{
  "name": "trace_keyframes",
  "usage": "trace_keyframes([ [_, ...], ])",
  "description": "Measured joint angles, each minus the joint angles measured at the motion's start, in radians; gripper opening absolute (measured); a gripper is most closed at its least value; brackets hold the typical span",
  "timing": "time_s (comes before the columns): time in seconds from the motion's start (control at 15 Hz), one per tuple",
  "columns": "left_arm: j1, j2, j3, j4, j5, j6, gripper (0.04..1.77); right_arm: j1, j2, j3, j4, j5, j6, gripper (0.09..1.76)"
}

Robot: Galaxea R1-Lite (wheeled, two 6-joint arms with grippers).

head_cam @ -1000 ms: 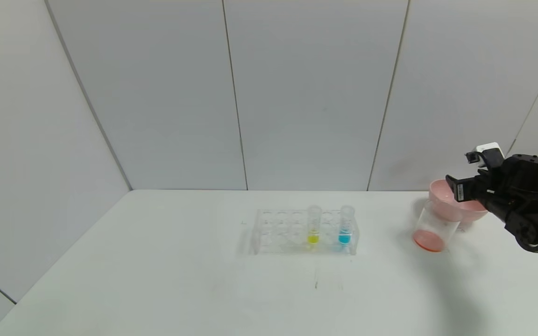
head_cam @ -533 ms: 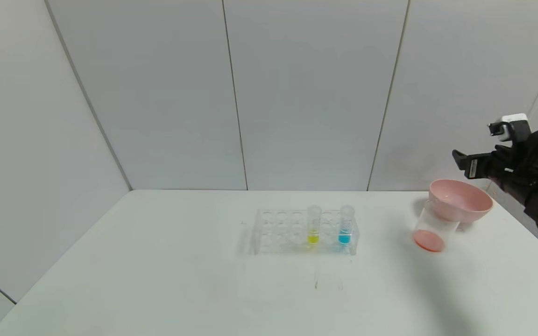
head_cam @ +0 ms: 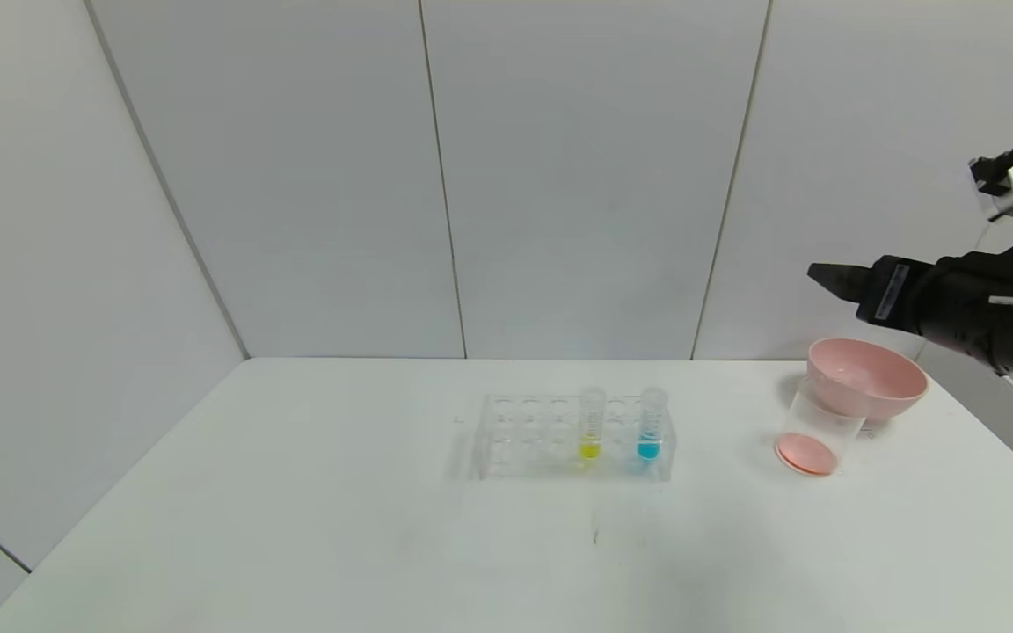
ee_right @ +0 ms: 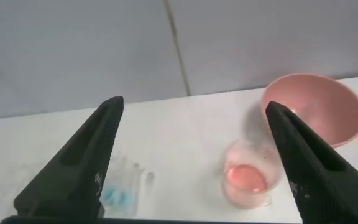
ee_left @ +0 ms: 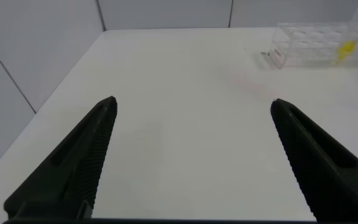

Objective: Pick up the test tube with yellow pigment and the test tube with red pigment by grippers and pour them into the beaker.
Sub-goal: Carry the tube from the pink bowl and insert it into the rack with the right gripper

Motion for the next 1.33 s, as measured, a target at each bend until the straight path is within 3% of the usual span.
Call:
trace_keyframes([
  [0.27,0.000,0.000,0.000,0.000,0.000,0.000,1.76,0.377,-0.135,0.147,0.010,-0.224,0.041,1.67],
  [0.4,0.000,0.000,0.000,0.000,0.000,0.000,1.76,0.528,-0.124,0.243,-0.113,-0.377,0.051,1.68],
  [0.53,0.000,0.000,0.000,0.000,0.000,0.000,1.76,0.611,-0.057,0.322,-0.265,-0.464,0.054,1.68],
  [0.8,0.000,0.000,0.000,0.000,0.000,0.000,1.76,0.703,0.136,0.382,-0.433,-0.515,0.052,1.69],
  [1.33,0.000,0.000,0.000,0.000,0.000,0.000,1.76,0.689,0.439,0.117,-0.441,-0.510,0.000,1.70],
])
